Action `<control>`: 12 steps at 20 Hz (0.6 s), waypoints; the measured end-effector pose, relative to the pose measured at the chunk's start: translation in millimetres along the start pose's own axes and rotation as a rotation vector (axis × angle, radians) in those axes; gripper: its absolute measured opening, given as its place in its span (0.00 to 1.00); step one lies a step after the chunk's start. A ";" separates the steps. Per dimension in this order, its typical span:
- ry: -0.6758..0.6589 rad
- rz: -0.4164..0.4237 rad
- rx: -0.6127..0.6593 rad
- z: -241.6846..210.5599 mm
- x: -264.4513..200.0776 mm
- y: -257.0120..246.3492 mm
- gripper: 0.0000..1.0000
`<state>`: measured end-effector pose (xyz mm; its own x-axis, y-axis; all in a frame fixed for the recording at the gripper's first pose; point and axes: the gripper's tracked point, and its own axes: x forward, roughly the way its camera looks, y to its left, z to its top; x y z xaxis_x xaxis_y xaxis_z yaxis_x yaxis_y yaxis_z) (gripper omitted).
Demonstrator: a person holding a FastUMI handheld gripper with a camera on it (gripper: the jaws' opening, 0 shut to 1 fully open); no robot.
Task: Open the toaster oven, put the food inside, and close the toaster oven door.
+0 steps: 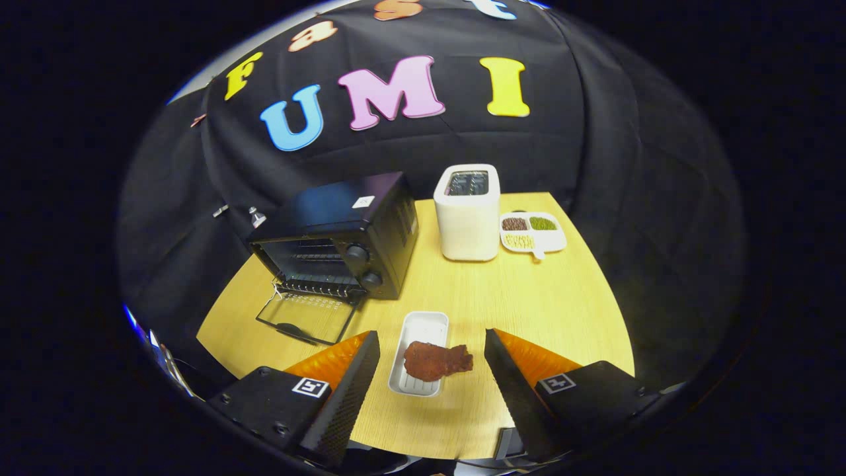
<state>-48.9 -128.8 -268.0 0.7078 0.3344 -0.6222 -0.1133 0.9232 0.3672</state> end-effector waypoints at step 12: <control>0.356 0.139 0.138 -70.6 65.0 -17.4 0.53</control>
<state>-50.2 -109.7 -363.7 0.4035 0.5212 -0.7520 -0.0792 0.8387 0.5388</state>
